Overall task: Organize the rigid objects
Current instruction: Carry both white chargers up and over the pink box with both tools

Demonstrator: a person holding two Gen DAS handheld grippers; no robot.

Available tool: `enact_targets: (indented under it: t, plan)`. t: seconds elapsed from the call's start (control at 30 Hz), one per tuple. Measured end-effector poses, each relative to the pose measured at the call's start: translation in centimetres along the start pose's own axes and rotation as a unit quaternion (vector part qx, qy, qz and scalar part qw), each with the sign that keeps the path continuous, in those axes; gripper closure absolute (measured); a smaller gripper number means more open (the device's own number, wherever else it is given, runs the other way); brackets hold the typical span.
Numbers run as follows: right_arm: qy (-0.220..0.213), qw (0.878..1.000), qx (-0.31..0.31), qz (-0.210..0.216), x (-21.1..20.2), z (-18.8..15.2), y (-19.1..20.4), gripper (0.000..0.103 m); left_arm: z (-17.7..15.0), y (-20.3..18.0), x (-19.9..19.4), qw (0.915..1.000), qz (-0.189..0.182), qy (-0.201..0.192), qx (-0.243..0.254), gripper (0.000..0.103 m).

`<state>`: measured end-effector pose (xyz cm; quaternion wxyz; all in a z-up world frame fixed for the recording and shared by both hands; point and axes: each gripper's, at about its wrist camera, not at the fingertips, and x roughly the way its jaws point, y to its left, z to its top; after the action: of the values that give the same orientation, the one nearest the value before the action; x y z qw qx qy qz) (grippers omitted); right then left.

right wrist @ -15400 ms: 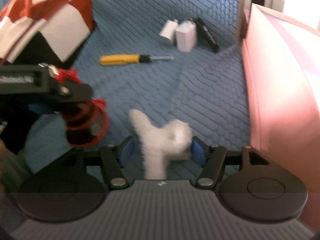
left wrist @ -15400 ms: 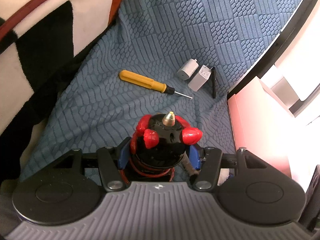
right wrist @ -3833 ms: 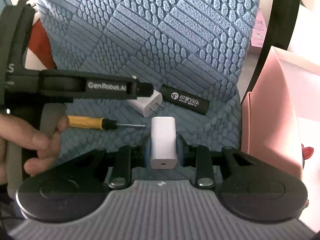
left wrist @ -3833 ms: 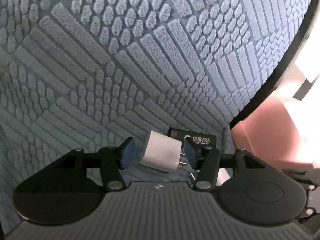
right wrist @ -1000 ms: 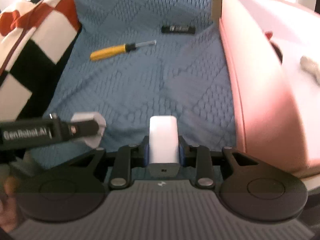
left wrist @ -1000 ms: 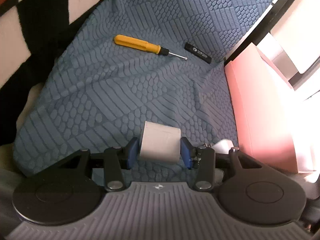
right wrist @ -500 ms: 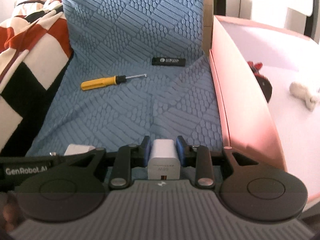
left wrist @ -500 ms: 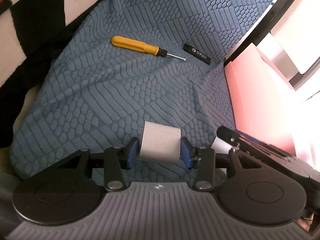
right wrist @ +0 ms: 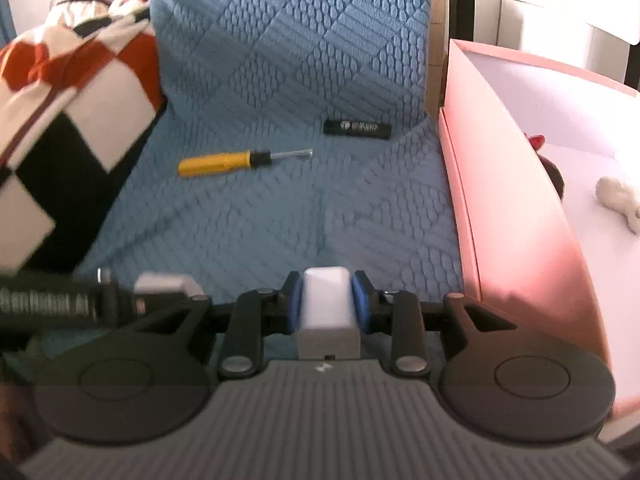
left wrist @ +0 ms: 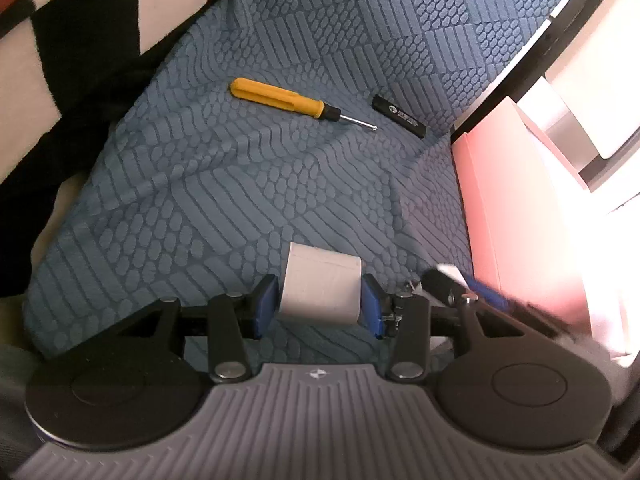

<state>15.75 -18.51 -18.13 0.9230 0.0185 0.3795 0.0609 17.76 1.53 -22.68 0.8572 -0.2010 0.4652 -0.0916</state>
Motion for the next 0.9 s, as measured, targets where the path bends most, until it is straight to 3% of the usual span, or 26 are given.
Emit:
enact_targets:
  t: [0.27, 0.4, 0.57, 0.9]
  plan:
    - [0.014, 1.0, -0.003, -0.003, -0.5, -1.5, -0.1, 0.072, -0.2, -0.2, 0.2, 1.0, -0.001, 0.003, 0.001, 0.052]
    - [0.026, 1.0, 0.007, -0.001, -0.1, -1.6, -0.6, 0.065, -0.1, -0.1, 0.2, 1.0, -0.002, 0.003, 0.002, 0.052]
    - [0.04, 0.999, 0.008, 0.005, 0.7, -1.8, -0.8, 0.071, 0.2, -0.4, 0.5, 0.9999, 0.002, 0.004, 0.01, 0.052]
    - [0.018, 1.0, 0.023, 0.011, -2.2, 0.4, -0.5, 0.072, 1.3, -1.1, -1.8, 0.9995, -0.03, -0.004, 0.012, 0.053]
